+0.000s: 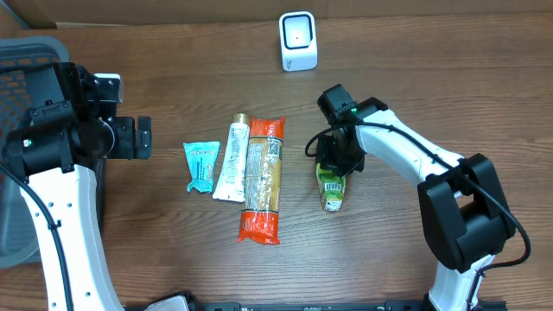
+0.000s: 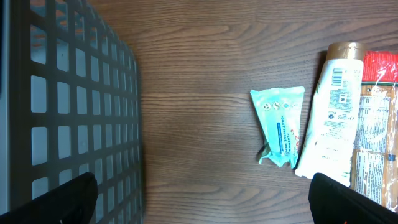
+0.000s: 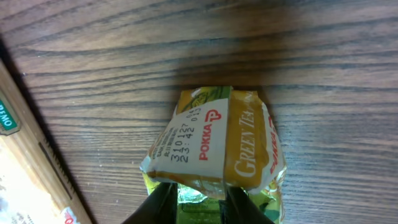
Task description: Scan the item barcode
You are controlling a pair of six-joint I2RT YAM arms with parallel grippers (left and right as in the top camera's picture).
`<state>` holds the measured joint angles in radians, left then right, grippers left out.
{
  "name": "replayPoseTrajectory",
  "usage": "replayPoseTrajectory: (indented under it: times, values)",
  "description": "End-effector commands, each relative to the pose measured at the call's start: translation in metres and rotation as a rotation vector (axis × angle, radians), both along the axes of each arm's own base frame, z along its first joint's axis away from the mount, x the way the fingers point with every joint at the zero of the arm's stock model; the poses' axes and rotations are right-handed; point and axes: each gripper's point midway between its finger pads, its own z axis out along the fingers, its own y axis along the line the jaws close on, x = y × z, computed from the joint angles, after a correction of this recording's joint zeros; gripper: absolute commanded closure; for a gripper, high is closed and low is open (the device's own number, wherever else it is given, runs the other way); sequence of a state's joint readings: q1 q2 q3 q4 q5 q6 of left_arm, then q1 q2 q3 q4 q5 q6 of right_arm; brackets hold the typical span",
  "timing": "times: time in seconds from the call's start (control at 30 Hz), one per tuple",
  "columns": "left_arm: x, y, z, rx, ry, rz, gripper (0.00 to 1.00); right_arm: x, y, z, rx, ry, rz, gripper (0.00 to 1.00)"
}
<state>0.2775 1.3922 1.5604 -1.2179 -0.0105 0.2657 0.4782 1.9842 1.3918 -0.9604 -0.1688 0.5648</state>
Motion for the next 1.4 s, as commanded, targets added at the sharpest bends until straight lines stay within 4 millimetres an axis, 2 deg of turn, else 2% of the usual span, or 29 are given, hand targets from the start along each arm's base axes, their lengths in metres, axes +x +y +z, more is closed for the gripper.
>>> replayPoseTrajectory:
  times: [0.0,0.07,0.2,0.27,0.37,0.47,0.53,0.67,0.73,0.87,1.0,1.1,1.23,1.3,1.37]
  values:
    - [0.0,-0.001,0.004,0.002,-0.014,-0.015,0.0,0.013,-0.005,-0.002,-0.025,-0.004,0.006,0.67]
    - [0.0,-0.001,0.004,0.002,-0.014,-0.015,0.0,0.025,-0.012,0.01,-0.065,-0.042,-0.006,0.6]
    - [0.0,-0.001,0.004,0.002,-0.014,-0.015,0.0,0.052,-0.031,0.031,-0.126,-0.119,-0.03,0.56]
    - [0.0,-0.001,0.004,0.002,-0.014,-0.015,0.0,0.059,-0.039,0.045,-0.13,-0.121,-0.029,0.56]
    - [0.0,-0.001,0.004,0.002,-0.014,-0.015,0.0,0.048,-0.052,0.062,-0.158,-0.059,-0.031,0.55]
    - [0.0,-0.001,0.004,0.002,-0.014,-0.015,0.0,0.015,-0.069,0.066,-0.215,0.082,-0.029,0.55]
    - [0.0,-0.001,0.004,0.002,-0.014,-0.015,0.01,-0.006,-0.075,0.061,-0.237,0.168,-0.027,0.54]
    - [0.0,-0.001,0.004,0.002,-0.014,-0.015,0.0,-0.036,-0.065,0.043,-0.223,0.266,0.001,0.55]
    - [0.0,-0.001,0.004,0.002,-0.014,-0.015,0.0,-0.048,-0.06,0.026,-0.238,0.284,0.0,0.55]
    - [0.0,-0.001,0.004,0.002,-0.014,-0.015,0.0,-0.06,-0.041,0.016,-0.213,0.285,0.049,0.55]
    - [0.0,-0.001,0.004,0.002,-0.014,-0.015,0.0,-0.064,-0.004,0.011,-0.164,0.225,0.134,0.53]
    - [0.0,-0.001,0.004,0.002,-0.014,-0.015,0.0,-0.055,0.022,0.008,-0.1,0.155,0.163,0.52]
    - [0.0,-0.001,0.004,0.002,-0.014,-0.015,0.0,-0.017,0.043,0.007,-0.016,0.008,0.11,0.52]
    - [0.0,-0.001,0.004,0.002,-0.014,-0.015,0.0,0.001,0.043,0.009,0.01,-0.043,0.087,0.52]
    - [0.0,-0.001,0.004,0.002,-0.014,-0.015,0.0,0.017,0.034,0.015,0.018,-0.068,0.056,0.56]
